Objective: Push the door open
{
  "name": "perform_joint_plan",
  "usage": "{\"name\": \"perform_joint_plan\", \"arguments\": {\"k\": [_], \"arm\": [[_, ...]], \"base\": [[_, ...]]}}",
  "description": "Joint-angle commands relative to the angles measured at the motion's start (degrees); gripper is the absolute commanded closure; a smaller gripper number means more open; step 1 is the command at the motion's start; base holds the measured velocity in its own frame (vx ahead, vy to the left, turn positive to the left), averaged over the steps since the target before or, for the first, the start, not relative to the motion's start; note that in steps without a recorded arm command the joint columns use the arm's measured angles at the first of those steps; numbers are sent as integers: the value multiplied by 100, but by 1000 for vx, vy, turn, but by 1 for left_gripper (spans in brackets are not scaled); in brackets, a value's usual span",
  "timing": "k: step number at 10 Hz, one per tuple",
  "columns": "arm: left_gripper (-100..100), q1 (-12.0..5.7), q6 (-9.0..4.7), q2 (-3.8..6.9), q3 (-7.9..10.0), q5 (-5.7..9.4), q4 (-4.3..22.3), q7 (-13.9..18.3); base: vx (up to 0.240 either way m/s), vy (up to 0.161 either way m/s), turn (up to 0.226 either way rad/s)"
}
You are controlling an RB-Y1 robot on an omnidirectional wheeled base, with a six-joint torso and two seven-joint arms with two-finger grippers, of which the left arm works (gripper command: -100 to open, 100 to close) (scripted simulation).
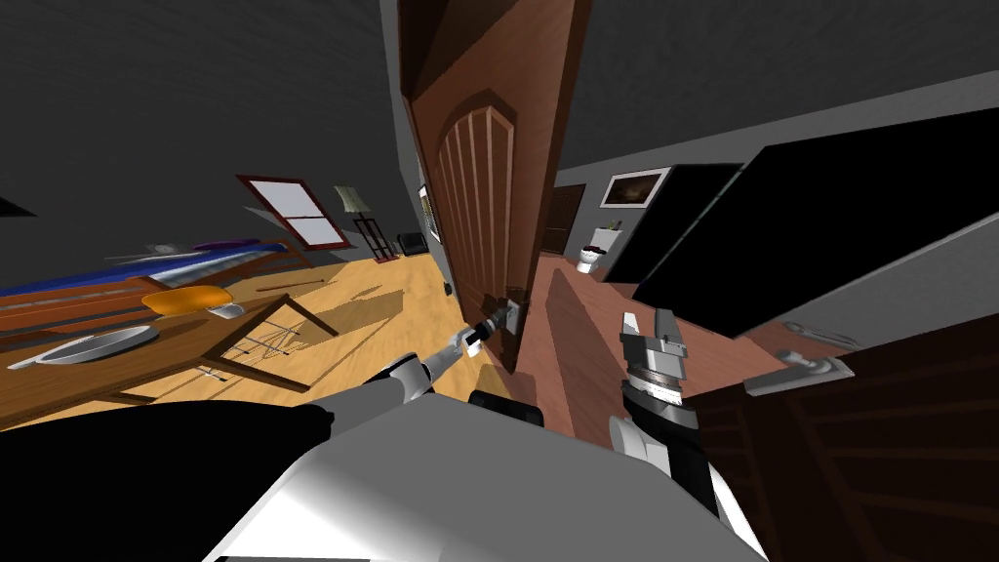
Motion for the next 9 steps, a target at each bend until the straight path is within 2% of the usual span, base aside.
{"name": "perform_joint_plan", "arguments": {"k": [1,2,4,9], "arm": [[100,35,103,-8,159,-8,-100,-97],[100,45,165,-96,288,-27,-88,-198],[100,56,231,-189,424,-48,-76,-304],[100,84,399,-427,773,-100,-44,-578]], "base": [[105,-121,75],[147,-136,98],[126,-154,85],[89,-102,60]]}}
